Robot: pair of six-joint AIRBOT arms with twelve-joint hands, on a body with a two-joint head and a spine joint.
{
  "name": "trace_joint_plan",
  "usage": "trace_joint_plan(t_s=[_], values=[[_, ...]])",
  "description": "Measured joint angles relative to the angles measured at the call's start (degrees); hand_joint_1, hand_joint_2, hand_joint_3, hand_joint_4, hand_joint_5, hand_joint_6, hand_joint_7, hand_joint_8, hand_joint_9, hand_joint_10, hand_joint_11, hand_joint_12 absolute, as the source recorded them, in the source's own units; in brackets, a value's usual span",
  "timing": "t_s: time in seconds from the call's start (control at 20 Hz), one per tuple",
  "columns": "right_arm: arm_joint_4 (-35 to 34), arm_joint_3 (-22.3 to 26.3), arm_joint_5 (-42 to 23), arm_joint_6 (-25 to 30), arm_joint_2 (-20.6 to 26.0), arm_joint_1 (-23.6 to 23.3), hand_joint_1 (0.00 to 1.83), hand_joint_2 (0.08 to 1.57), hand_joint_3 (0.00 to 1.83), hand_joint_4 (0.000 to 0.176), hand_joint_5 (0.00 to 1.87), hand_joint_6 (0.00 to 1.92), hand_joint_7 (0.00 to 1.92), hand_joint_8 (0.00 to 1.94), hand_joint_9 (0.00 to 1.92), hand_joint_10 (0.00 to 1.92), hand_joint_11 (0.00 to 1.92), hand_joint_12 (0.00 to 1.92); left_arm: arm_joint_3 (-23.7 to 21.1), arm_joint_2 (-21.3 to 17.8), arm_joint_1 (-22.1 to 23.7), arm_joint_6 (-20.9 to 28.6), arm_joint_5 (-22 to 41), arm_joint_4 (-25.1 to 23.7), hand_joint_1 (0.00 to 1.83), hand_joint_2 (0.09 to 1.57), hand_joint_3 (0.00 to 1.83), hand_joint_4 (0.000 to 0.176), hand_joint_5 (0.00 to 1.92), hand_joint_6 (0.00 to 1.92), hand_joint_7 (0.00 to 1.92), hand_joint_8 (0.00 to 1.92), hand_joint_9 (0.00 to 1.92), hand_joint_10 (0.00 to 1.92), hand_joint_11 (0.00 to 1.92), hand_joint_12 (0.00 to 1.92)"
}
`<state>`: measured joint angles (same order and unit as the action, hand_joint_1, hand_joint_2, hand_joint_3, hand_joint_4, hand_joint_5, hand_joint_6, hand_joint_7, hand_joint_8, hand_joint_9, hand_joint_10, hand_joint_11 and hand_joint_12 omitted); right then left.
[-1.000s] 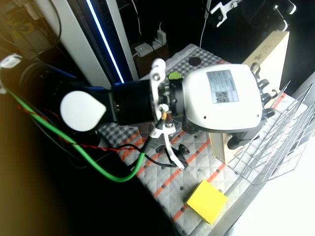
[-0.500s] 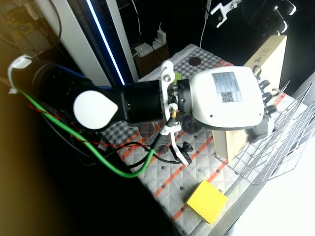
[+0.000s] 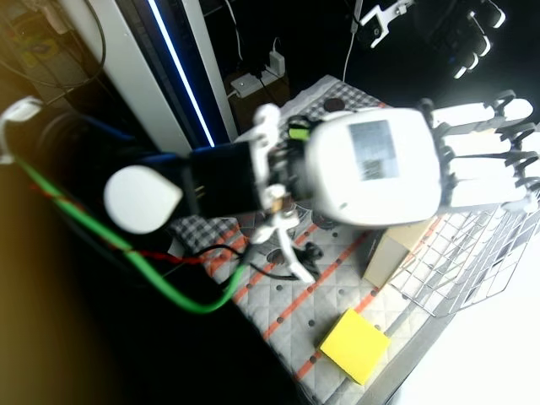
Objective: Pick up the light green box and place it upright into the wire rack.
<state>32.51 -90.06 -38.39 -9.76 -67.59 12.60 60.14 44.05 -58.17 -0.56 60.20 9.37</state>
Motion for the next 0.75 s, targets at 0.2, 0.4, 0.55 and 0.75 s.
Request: trace_joint_plan(t_s=[0.2,0.4,0.55,0.75], values=[[-8.1,9.0,-5.6,-8.0,8.0,7.3,0.41,0.91,0.01,0.176,0.00,0.00,0.00,0.00,0.00,0.00,0.00,0.00,-1.7,-1.0,-2.0,0.0,3.1,0.0,0.58,0.96,0.00,0.147,0.43,0.00,0.31,0.00,0.27,0.00,0.00,0.76],[-16.1,17.6,-18.2,-12.0,12.7,20.3,0.52,0.91,0.00,0.133,0.00,0.00,0.08,0.00,0.07,0.01,0.03,0.01,-3.8,-2.0,-4.7,0.0,11.8,2.0,0.62,0.95,0.00,0.138,0.44,0.00,0.30,0.00,0.24,0.00,0.00,0.66],[-24.2,22.0,-27.4,-12.2,14.7,31.5,0.49,0.92,0.00,0.169,0.00,0.00,0.06,0.00,0.02,0.00,0.01,0.00,-4.7,-1.4,-8.0,0.1,20.0,4.2,0.69,0.94,0.00,0.124,0.45,0.00,0.29,0.00,0.23,0.01,0.00,0.65],[-31.0,28.6,-36.5,-14.7,16.9,44.0,0.51,1.01,0.01,0.121,0.04,0.00,0.14,0.01,0.07,0.00,0.05,0.02,-5.7,-0.3,-11.3,0.0,28.1,5.6,0.66,0.94,0.00,0.064,0.43,0.00,0.30,0.00,0.25,0.00,0.00,0.62]])
